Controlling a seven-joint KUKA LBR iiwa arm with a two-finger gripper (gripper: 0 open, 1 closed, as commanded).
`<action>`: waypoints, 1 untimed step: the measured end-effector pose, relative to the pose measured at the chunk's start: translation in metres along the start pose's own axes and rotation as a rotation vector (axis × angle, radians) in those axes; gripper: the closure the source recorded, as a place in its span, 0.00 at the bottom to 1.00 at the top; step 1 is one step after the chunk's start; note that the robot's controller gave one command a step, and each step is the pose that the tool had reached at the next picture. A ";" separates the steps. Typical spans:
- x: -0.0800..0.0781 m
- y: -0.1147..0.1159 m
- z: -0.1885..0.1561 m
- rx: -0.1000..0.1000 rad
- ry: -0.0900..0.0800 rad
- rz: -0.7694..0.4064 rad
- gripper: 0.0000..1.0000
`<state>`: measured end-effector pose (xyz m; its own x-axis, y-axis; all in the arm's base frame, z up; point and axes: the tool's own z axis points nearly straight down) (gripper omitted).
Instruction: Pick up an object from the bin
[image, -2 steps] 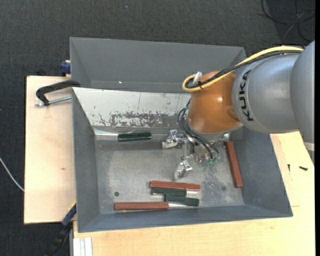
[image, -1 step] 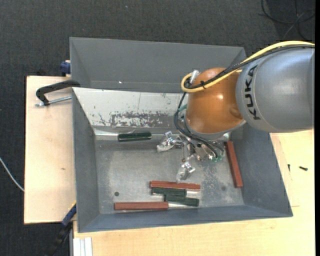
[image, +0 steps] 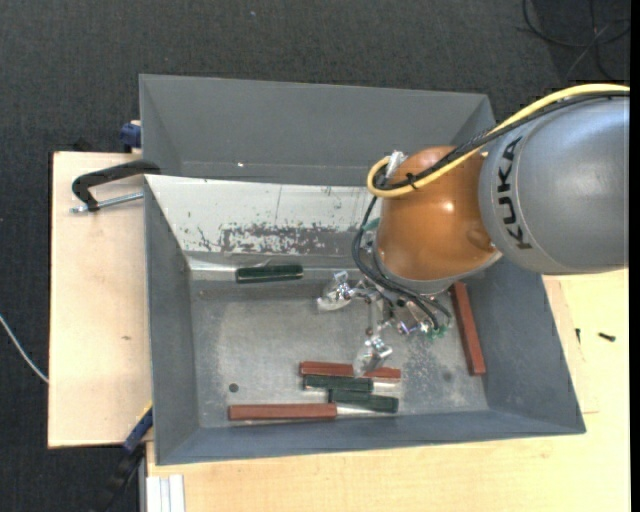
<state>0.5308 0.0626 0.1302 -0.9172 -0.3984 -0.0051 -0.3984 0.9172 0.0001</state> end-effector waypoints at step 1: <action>0.029 0.010 0.040 0.009 -0.009 -0.169 1.00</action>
Offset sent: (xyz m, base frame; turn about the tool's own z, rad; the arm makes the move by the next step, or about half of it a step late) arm 0.0000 0.0000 0.0000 0.0000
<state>0.5001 0.0604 0.0904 -0.8372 -0.5468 -0.0135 -0.5467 0.8373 -0.0101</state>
